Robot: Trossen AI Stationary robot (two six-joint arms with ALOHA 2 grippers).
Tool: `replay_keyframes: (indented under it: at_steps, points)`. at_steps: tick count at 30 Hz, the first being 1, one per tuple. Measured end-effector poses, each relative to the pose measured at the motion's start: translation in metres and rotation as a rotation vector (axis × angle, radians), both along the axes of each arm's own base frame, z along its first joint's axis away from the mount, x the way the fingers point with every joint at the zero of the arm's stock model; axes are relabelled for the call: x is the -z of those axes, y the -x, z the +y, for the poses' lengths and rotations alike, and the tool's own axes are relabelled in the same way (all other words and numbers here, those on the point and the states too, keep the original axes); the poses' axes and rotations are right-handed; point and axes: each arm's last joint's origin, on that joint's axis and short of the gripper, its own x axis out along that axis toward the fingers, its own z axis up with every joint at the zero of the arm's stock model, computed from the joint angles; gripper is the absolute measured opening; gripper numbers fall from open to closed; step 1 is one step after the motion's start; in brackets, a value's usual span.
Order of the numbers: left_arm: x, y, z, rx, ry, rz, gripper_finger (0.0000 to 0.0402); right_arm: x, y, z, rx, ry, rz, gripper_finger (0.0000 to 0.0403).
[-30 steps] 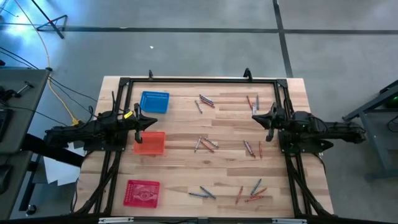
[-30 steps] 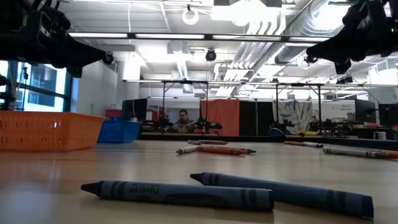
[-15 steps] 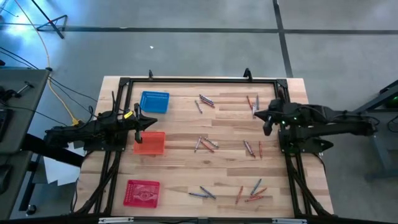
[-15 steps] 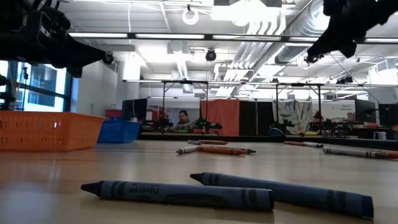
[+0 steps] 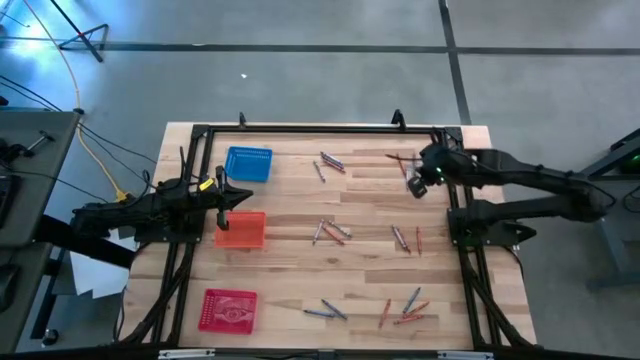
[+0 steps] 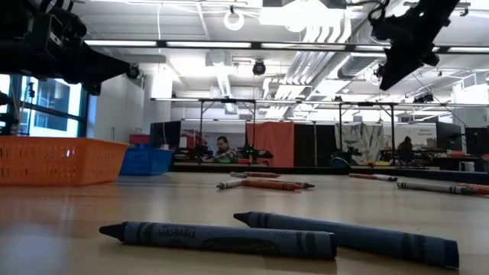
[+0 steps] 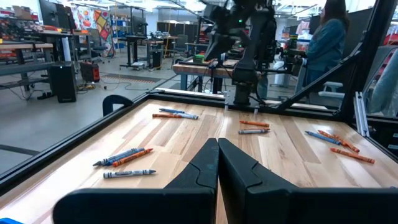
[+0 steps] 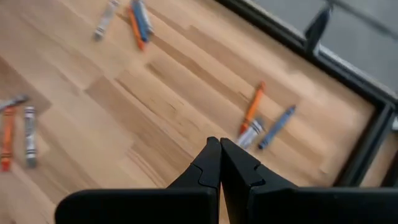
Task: Sort crayons
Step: Put the blue crayon into the blue bin
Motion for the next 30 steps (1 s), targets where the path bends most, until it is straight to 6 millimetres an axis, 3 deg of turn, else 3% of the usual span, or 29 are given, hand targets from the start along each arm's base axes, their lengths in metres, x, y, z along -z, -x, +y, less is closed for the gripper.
replay_keyframes:
  at_steps: [11, 26, 30]
  points:
    - [0.000, 0.000, 0.000, 0.000, 0.000, 0.000, 0.0001, 0.021, -0.012, -0.046, 0.160, -0.157, 0.130, 0.0001]
    - [0.000, 0.000, 0.000, 0.000, 0.000, 0.000, 0.0001, 0.051, -0.008, -0.090, 0.239, -0.297, 0.285, 0.0001]
    - [0.000, 0.000, 0.000, 0.000, 0.000, 0.000, 0.0001, 0.062, -0.006, -0.102, 0.235, -0.351, 0.322, 0.0022]
